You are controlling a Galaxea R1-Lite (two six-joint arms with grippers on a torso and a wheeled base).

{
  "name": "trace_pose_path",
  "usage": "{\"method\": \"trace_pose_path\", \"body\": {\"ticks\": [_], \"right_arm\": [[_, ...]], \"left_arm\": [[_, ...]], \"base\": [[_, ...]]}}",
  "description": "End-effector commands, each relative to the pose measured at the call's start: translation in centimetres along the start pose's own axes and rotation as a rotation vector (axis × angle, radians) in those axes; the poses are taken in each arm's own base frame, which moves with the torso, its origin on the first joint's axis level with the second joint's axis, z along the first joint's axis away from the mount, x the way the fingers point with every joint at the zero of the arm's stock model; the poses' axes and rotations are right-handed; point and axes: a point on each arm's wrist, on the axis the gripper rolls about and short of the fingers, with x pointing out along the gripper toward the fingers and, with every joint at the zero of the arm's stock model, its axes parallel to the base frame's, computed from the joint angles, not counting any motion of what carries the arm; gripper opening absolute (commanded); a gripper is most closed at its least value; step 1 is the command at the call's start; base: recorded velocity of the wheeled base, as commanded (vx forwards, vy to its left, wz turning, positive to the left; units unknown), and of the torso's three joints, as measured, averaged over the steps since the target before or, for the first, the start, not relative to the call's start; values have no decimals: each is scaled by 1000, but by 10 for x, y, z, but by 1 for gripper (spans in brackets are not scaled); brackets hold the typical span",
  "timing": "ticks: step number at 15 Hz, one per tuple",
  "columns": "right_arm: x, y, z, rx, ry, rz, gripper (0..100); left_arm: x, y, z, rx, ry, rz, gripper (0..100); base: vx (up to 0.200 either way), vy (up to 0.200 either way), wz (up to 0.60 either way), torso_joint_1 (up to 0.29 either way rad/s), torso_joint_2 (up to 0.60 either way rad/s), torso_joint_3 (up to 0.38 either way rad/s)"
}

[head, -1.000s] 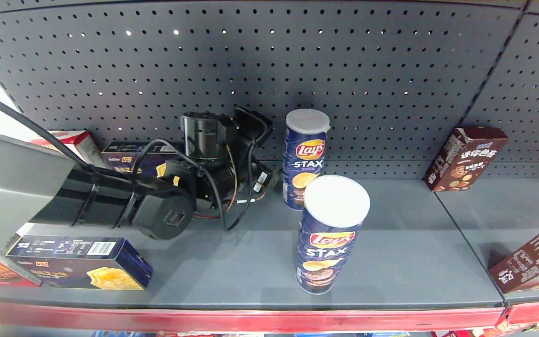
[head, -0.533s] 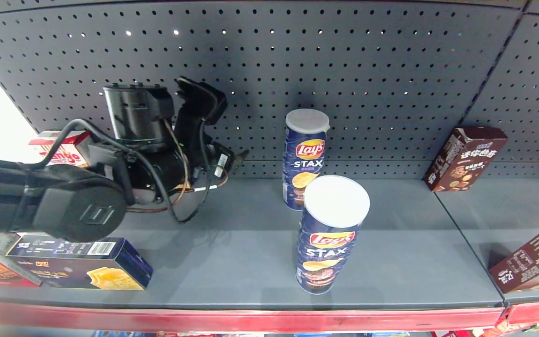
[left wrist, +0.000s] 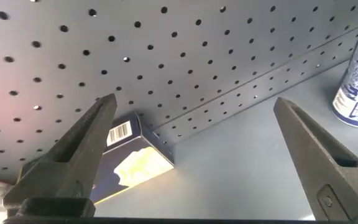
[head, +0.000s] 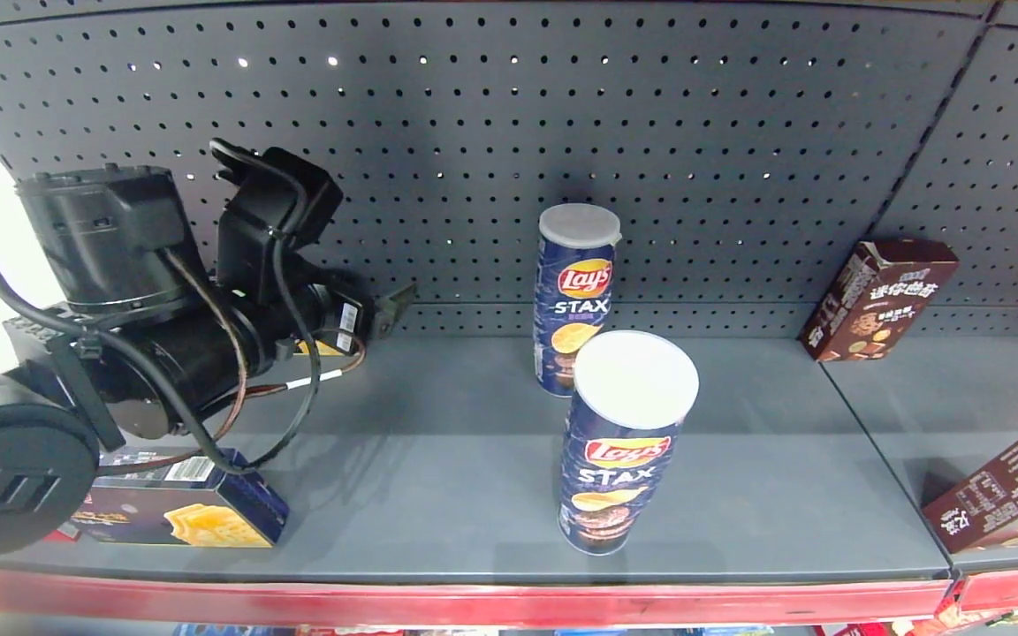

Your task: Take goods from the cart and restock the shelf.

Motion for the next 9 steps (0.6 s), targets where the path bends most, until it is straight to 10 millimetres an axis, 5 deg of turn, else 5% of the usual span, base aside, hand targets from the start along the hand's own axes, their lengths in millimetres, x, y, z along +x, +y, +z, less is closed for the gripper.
{"method": "trace_pose_path", "body": {"ticks": [1,2,3,5,8,9], "right_arm": [[0,0,0,-3,-1,-5,100],[-6,-1,30,11,-105,-54,100],[1,-2,89,111,-103,-69,100],[20,-1,138,137,-77,26,100],[48,1,152,38,6,93,100],[71,5,153,-60,70,184,100]], "left_arm": [[-9,2,0,-1,-3,3,100],[-12,3,0,-1,-4,4,100],[-13,2,0,-3,-5,2,100],[-12,3,2,-6,-24,8,100],[-13,2,1,-6,-24,6,100],[-13,2,1,-6,-23,6,100]], "base": [[0,0,0,0,0,0],[0,0,0,0,0,0],[0,0,0,0,0,0],[0,0,0,0,0,0],[0,0,0,0,0,0],[0,0,0,0,0,0]]}}
